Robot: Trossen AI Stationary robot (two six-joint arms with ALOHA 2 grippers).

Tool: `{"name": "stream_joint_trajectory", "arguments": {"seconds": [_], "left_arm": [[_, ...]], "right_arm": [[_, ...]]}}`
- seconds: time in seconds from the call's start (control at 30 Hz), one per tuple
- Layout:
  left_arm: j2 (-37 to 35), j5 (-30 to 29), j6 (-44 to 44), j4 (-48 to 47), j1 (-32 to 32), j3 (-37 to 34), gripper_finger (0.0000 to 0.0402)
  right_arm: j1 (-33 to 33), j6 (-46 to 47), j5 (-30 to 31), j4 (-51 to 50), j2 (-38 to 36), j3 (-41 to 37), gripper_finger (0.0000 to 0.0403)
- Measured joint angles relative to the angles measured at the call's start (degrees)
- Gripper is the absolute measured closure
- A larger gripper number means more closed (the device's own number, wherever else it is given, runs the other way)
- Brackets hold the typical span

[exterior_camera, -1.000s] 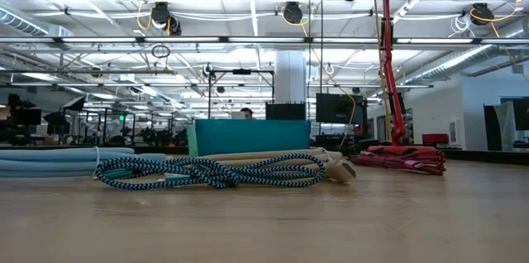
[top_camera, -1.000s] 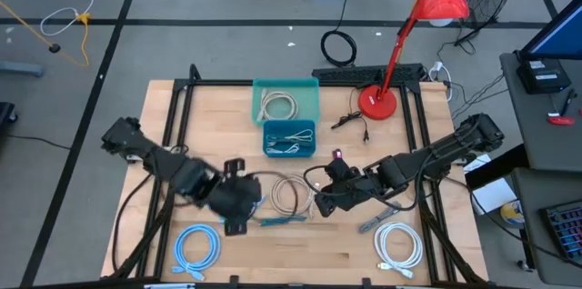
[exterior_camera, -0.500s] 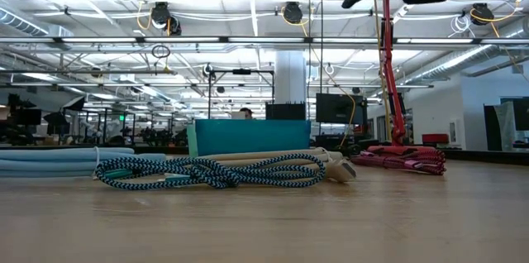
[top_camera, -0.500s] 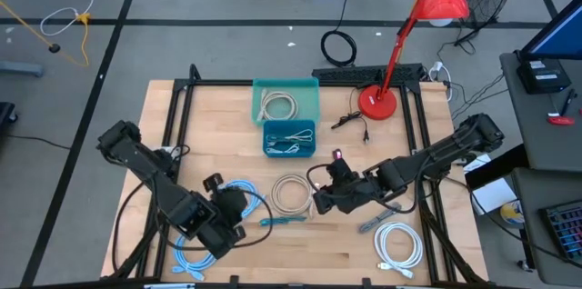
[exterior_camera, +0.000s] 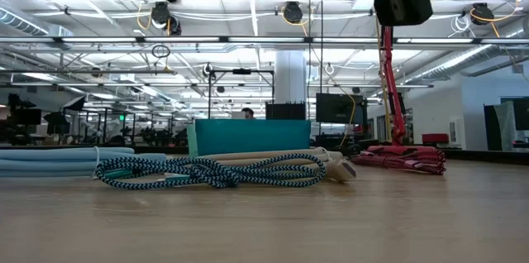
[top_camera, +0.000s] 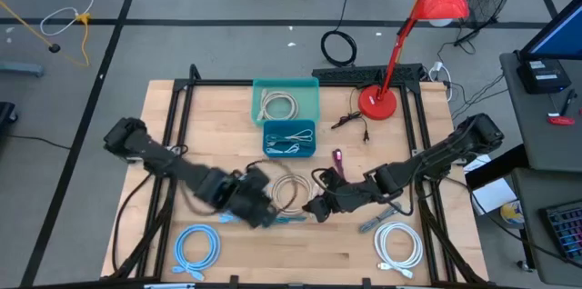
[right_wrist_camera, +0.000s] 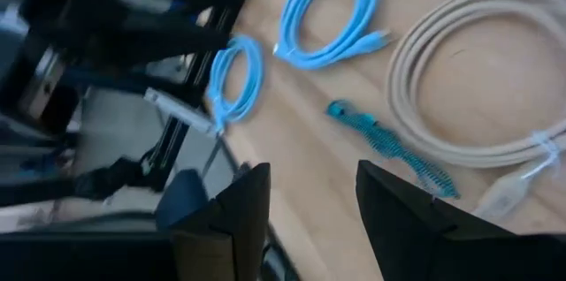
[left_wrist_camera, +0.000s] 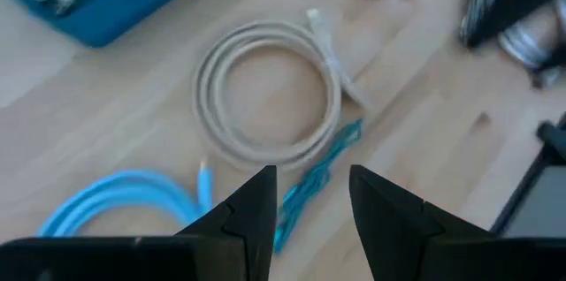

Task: Pick & Place USB Port
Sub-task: Put the brown display cable into the green bin

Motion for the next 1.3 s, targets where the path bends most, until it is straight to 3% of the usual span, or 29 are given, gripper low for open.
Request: {"name": "stream_joint_trajectory", "arguments": {"seconds": [0.2, 0.43, 0.67, 0.83, 0.97, 1.3], "left_arm": [[4.41, 10.42, 5.68, 3.36, 8.66, -0.02, 0.0254], [12.26, 23.14, 10.65, 9.91, 12.38, -0.02, 0.0254], [16.87, 23.42, 12.28, 4.39, 13.9, -0.02, 0.0254], [17.19, 21.4, 12.35, 2.21, 15.49, -0.02, 0.0254], [17.24, 23.11, 11.0, 3.94, 17.25, -0.02, 0.0248], [17.71, 24.3, 11.39, 3.98, 22.0, -0.02, 0.0138]], "right_arm": [[2.57, -2.64, 1.53, -2.5, -3.85, -0.07, 0.0248], [7.3, -2.99, 9.13, -19.92, -15.37, -0.05, 0.0273], [11.1, -0.63, 12.57, -36.37, -24.06, -0.05, 0.0275], [12.07, -0.45, 13.98, -39.5, -25.57, -0.05, 0.0275], [12.05, -0.53, 13.98, -39.59, -25.19, -0.05, 0.0275], [12.03, -1.82, 13.8, -39.85, -24.98, -0.05, 0.0275]]}}
